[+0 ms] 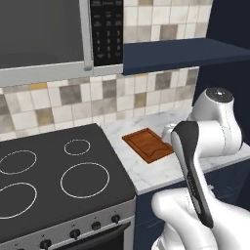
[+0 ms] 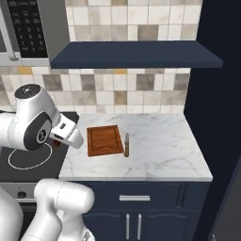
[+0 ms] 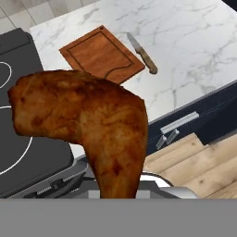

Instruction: Retrieve the chicken drumstick from the fridge and place it on the cutting board.

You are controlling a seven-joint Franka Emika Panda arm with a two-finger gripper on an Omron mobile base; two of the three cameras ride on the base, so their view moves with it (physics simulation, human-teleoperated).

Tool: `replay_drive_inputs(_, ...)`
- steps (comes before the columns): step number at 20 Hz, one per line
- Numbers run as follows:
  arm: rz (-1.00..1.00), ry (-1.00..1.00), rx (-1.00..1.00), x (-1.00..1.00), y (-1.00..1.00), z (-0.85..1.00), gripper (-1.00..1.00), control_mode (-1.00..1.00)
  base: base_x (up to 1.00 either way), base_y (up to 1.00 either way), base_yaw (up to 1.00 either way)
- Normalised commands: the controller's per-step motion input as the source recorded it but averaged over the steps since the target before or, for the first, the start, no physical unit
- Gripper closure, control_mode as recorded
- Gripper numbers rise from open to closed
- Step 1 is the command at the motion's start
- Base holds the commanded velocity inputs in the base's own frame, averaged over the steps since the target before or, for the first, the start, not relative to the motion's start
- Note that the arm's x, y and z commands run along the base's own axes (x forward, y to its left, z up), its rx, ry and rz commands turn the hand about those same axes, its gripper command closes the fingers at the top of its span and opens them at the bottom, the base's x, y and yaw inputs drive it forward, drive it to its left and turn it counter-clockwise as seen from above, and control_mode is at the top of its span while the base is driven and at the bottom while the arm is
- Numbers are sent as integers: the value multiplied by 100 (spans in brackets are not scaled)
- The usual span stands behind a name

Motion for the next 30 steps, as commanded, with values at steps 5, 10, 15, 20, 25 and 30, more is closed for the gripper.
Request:
replay_drive_inputs(5, 0, 0, 0, 0, 0, 0, 100, 100, 31, 0, 0)
replay_drive_inputs(10, 0, -1, 0, 35, -1, -12, 100, -100, 19, 0, 0)
replay_drive_inputs(15, 0, 0, 0, 55, -7, -33, 100, -100, 0, 0, 0)
replay_drive_inputs(20, 0, 0, -1, 78, -19, -31, 100, -100, 0, 0, 0)
replay_drive_inputs(25, -5, 19, -8, 87, -16, -32, 100, -100, 0, 0, 0)
replay_drive_inputs(30, -1, 10, 0, 89, -10, -59, 100, -100, 0, 0, 0)
